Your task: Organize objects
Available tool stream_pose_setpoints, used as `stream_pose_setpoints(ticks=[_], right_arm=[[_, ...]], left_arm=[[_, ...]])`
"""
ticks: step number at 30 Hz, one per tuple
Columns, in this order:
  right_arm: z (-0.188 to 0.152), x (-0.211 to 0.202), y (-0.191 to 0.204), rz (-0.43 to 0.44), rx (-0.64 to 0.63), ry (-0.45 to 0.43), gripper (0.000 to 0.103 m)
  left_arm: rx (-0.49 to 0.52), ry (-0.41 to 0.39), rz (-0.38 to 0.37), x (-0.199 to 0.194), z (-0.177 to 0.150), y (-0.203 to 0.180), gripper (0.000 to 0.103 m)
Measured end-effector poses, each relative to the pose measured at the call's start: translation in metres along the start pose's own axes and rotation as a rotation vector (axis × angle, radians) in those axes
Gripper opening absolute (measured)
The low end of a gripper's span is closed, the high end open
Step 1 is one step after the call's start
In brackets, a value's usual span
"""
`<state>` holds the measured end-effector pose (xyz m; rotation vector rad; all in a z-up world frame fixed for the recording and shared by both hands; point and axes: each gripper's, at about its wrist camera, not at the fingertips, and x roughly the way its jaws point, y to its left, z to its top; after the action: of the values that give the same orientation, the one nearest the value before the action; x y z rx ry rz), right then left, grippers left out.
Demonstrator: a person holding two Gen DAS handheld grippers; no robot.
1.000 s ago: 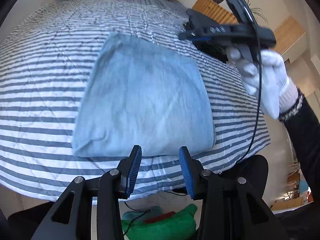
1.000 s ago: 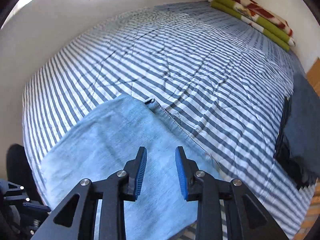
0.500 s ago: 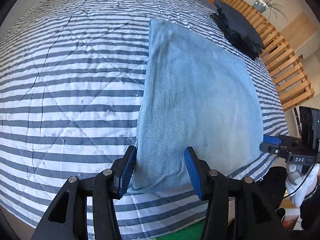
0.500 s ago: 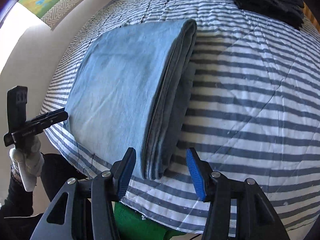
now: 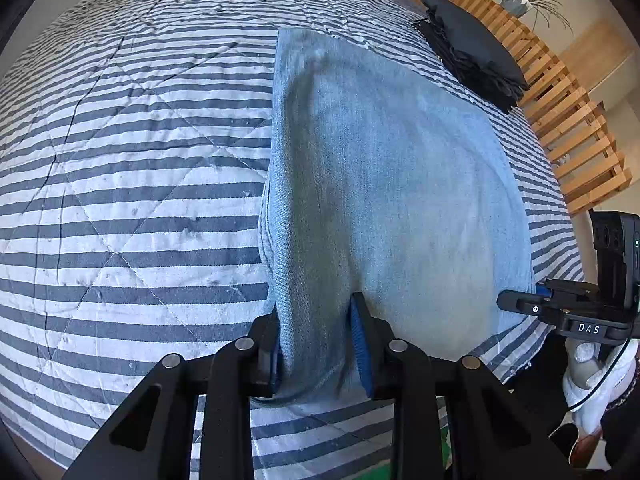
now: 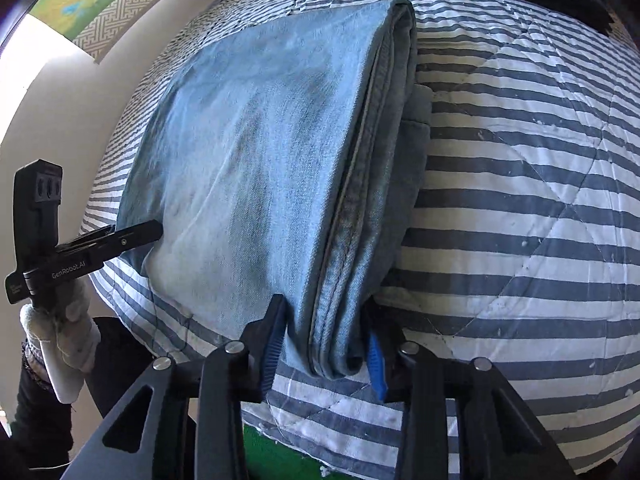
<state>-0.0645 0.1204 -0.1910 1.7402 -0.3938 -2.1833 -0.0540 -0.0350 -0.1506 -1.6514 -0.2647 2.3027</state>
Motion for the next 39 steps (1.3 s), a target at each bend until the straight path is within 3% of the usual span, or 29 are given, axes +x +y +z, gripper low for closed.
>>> stream_pose_setpoints(ticks=[5, 10, 13, 15, 17, 19, 20, 22, 24, 28, 31, 36, 39], right_arm=[[0.002, -0.026, 0.004, -0.002, -0.042, -0.016, 0.021], [-0.01, -0.067, 0.004, -0.019, -0.13, -0.01, 0.02], [-0.027, -0.072, 0.003, -0.084, -0.182, 0.006, 0.023], [-0.036, -0.061, 0.001, -0.13, -0.219, 0.043, 0.034], [-0.037, -0.057, -0.011, -0.117, -0.173, 0.07, 0.036], [-0.027, -0.07, -0.025, -0.073, -0.1, -0.005, 0.044], [-0.02, -0.077, -0.03, -0.086, -0.08, -0.061, 0.048], [-0.005, -0.089, -0.033, -0.133, -0.081, -0.179, 0.068], [0.016, -0.089, -0.036, -0.17, -0.069, -0.235, 0.069], [0.056, -0.066, -0.05, -0.064, 0.033, -0.215, 0.069], [0.078, -0.041, -0.059, -0.047, 0.051, -0.153, 0.069], [0.089, -0.011, -0.078, 0.035, 0.105, -0.078, 0.071], [0.092, -0.009, -0.077, 0.078, 0.085, -0.086, 0.071]], left_arm=[[-0.04, -0.023, -0.071, -0.024, -0.009, -0.007, 0.018], [-0.025, 0.013, -0.108, -0.036, -0.035, -0.03, 0.02], [0.027, 0.067, -0.071, -0.028, -0.044, -0.036, 0.031], [0.025, 0.073, -0.074, -0.028, -0.04, -0.031, 0.051], [0.02, 0.044, -0.066, -0.032, -0.027, -0.026, 0.052], [0.039, 0.01, -0.055, -0.034, -0.008, -0.026, 0.054], [0.037, 0.001, -0.061, -0.034, 0.003, -0.026, 0.061], [0.014, -0.017, -0.07, -0.033, 0.02, -0.027, 0.066], [0.005, -0.028, -0.071, -0.026, 0.039, -0.029, 0.067], [-0.038, -0.005, -0.06, 0.005, 0.08, -0.022, 0.067], [-0.06, 0.035, -0.08, 0.034, 0.095, -0.023, 0.067], [-0.08, 0.062, -0.141, 0.061, 0.107, -0.019, 0.068], [-0.066, 0.063, -0.156, 0.066, 0.107, -0.018, 0.068]])
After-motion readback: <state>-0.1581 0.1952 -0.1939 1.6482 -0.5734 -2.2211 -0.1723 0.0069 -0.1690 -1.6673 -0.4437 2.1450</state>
